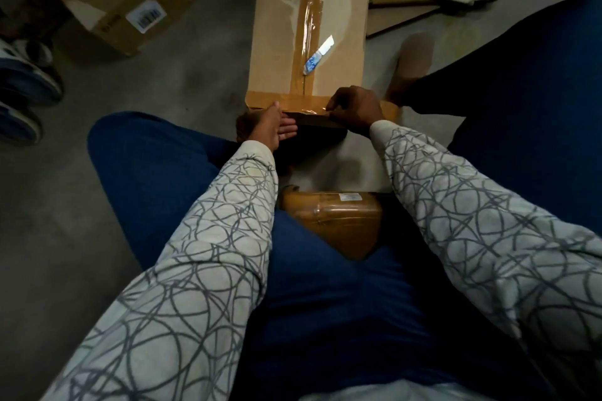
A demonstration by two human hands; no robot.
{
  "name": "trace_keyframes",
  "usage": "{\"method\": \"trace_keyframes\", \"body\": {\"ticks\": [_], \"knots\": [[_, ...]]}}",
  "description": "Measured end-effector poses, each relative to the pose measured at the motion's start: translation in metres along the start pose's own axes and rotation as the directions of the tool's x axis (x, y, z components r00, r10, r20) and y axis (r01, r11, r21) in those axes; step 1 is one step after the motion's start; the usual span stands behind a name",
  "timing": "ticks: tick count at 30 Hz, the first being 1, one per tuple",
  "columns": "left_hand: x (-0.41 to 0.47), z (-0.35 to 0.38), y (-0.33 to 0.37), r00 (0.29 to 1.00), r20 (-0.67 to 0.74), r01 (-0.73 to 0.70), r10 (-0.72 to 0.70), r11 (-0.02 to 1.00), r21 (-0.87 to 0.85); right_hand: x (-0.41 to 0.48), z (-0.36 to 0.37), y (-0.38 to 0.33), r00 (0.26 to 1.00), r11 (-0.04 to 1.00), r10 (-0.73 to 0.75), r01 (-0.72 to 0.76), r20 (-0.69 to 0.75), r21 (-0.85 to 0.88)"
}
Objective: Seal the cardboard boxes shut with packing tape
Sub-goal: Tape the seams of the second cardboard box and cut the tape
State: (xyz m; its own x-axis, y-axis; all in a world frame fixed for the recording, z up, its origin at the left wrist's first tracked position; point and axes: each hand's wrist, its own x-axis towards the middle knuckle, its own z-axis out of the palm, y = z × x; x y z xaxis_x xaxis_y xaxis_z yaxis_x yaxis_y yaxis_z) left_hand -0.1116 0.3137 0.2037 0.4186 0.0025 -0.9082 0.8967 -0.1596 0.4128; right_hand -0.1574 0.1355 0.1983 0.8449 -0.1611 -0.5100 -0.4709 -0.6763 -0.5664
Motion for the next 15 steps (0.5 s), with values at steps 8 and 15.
{"method": "trace_keyframes", "body": {"ticks": [8, 15], "knots": [[0.008, -0.033, -0.004, 0.984, -0.174, -0.102, 0.020, 0.874, -0.475, 0.003, 0.003, 0.000, 1.000, 0.999, 0.017, -0.016, -0.005, 0.033], [0.004, -0.027, -0.006, 0.957, -0.288, -0.200, 0.035, 0.800, -0.566, 0.003, 0.005, 0.001, 1.000, 0.999, -0.016, 0.016, -0.008, 0.032]]}}
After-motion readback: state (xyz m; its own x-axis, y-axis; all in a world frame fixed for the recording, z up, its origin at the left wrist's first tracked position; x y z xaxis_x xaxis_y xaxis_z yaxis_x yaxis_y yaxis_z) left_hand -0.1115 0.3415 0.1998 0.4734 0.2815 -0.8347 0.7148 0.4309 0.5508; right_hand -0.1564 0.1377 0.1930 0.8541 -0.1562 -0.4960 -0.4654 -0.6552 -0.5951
